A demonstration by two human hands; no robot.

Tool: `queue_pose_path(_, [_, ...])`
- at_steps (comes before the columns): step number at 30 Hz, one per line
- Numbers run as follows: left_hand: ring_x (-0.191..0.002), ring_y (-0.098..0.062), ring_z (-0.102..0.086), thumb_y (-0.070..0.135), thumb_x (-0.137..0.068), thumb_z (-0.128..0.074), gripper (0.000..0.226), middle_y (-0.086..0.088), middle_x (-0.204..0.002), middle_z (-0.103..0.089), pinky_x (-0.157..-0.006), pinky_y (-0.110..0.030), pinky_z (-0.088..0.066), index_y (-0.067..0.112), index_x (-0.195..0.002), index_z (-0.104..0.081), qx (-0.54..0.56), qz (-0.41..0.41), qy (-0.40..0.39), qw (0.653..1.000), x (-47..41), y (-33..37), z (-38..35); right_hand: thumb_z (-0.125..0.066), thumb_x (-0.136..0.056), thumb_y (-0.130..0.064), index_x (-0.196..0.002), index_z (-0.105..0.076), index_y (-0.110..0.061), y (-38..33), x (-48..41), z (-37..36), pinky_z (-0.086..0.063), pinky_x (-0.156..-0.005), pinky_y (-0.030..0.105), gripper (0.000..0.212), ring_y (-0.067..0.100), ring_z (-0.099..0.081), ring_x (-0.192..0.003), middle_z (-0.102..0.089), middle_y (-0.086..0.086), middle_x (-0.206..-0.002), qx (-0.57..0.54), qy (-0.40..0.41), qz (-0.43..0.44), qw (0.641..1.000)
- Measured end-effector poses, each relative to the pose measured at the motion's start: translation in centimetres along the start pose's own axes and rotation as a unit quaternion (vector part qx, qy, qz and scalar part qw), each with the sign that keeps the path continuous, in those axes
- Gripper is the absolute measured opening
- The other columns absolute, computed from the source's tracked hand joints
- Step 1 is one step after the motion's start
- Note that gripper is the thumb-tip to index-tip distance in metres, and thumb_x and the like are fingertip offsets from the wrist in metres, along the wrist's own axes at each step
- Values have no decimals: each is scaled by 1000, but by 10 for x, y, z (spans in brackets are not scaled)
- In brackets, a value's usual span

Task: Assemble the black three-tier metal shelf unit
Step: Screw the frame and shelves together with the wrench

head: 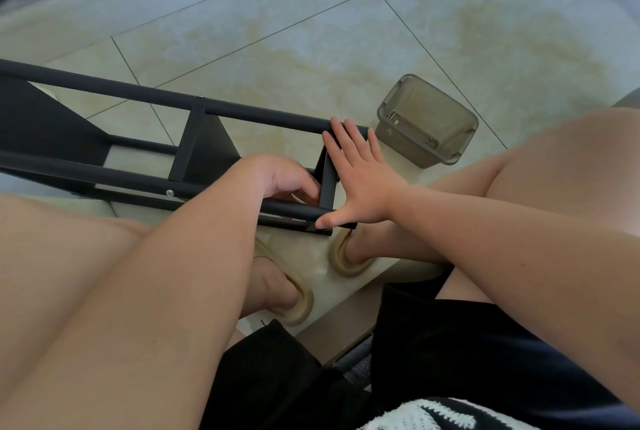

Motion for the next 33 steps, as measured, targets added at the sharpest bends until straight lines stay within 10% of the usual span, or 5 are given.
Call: queue_pose_path(33, [-87, -24, -68, 25, -87, -67, 22, 1, -95, -75, -89, -42, -55, 16, -106, -76, 16, 79, 0, 997, 7, 1, -1, -33, -54, -100, -160, 13, -8, 1, -1, -1, 17, -121, 52, 148, 28, 29, -151, 26, 12, -165, 3, 5, 0, 1000])
Point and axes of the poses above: each hand's wrist, its own x-axis away from the middle knuckle, its own z-axis out of the back of the hand, y = z × x, the point moved 3 cm from there along -x, towards the middle knuckle
